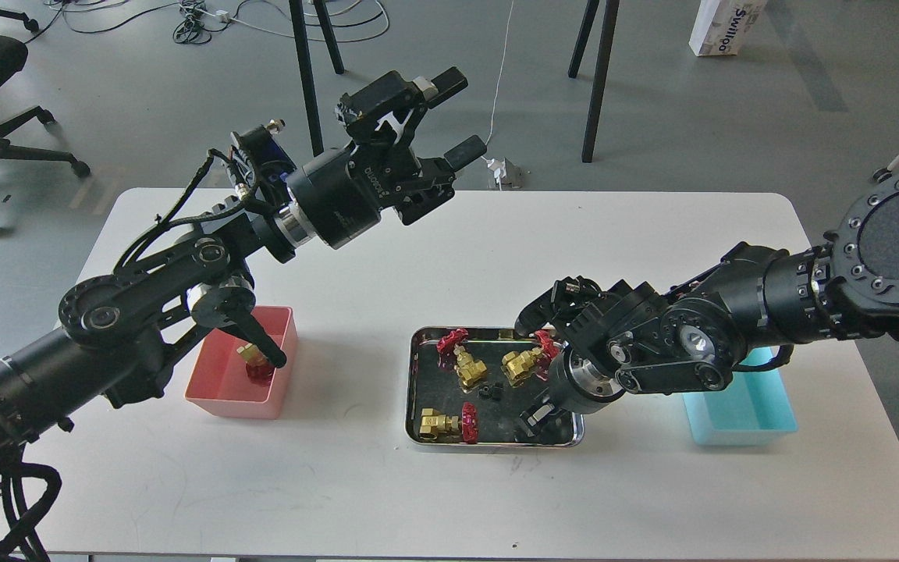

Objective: Place valve in pink box and gear in blue box
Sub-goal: 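Close the right gripper on the dark gear among the valves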

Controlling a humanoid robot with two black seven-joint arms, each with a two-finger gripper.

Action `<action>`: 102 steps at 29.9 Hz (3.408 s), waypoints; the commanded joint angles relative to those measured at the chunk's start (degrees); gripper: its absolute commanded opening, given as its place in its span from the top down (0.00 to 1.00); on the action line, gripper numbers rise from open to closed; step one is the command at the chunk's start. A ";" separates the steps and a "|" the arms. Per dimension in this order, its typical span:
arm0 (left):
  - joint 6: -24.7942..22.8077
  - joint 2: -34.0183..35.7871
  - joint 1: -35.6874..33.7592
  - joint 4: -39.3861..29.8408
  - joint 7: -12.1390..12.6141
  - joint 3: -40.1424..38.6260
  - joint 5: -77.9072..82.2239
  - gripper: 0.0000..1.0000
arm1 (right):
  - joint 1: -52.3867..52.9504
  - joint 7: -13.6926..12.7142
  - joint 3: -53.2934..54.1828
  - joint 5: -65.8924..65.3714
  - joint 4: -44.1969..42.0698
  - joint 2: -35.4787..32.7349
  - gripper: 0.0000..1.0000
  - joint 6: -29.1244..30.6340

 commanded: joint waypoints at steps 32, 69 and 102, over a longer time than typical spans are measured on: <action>-0.20 -0.09 0.99 0.36 0.00 0.03 0.00 0.13 | -3.58 1.49 0.20 0.33 -1.84 0.00 0.49 -3.04; -0.55 -0.18 2.31 0.98 0.00 -0.32 0.00 0.12 | -4.11 1.76 0.55 0.24 -1.75 0.00 0.58 -3.13; -0.55 -0.70 2.57 0.98 0.00 -0.41 0.00 0.12 | 0.10 1.76 0.11 -0.02 1.32 0.00 0.81 -2.69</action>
